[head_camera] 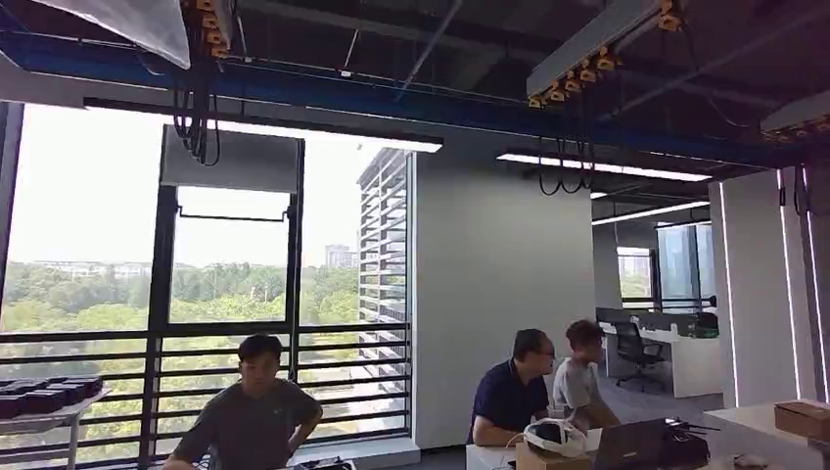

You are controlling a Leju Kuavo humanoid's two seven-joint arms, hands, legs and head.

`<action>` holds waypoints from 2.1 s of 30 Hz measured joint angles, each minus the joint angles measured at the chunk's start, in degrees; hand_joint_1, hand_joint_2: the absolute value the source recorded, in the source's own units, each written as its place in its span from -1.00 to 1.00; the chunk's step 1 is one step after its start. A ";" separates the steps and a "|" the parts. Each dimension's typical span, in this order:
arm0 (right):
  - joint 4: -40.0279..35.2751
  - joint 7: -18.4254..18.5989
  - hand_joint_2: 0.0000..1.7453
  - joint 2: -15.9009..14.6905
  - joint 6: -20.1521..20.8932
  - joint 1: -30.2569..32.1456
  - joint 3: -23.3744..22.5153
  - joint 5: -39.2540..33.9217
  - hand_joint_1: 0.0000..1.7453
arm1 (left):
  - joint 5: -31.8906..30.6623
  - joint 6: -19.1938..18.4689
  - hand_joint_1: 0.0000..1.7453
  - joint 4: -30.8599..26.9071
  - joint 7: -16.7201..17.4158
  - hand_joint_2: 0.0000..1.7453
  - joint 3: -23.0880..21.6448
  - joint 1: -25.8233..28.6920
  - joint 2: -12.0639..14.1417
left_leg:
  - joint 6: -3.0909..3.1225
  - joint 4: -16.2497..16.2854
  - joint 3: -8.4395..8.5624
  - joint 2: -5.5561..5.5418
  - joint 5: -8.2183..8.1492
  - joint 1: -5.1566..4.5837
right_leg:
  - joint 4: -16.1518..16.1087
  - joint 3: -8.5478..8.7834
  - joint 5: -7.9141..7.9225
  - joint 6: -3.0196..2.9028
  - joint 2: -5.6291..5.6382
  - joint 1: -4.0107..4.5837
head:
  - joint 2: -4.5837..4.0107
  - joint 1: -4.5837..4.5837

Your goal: Take the parts from the cabinet and place them on the table.

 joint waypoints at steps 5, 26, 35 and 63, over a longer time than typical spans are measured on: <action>0.20 0.02 1.00 -0.33 -0.02 0.01 0.02 -0.11 1.00 | -0.26 -0.02 -1.00 0.00 0.07 1.00 0.04 0.20 -0.04 | -2.07 2.22 0.08 -0.28 -1.97 1.63 | -7.81 2.05 8.31 1.87 -0.08 -1.18 | 0.00 -0.26; 0.26 -0.15 1.00 -0.48 -0.24 -0.06 0.02 -0.37 1.00 | -0.31 -0.02 -1.00 0.02 0.13 1.00 0.33 0.19 0.02 | 0.34 6.25 -4.63 0.28 -1.63 -1.26 | -10.00 6.30 3.85 -1.34 -0.47 1.00 | 0.07 1.92; 0.31 -0.26 1.00 -0.74 -0.24 -0.02 0.02 -0.53 1.00 | -0.39 -0.04 -1.00 0.04 0.13 1.00 0.39 0.17 -0.07 | 1.27 4.97 -2.43 0.06 -2.37 -1.48 | -2.12 -0.49 5.38 -1.31 -0.37 1.03 | 0.02 0.64; 0.81 -0.50 1.00 -0.90 0.02 -1.18 0.37 -0.53 1.00 | -0.72 -0.09 -1.00 0.15 -0.02 1.00 0.59 0.12 -0.37 | 1.22 5.63 -3.79 0.39 -2.08 -1.06 | 6.30 -3.44 -1.13 -0.60 -0.64 0.55 | 0.00 0.20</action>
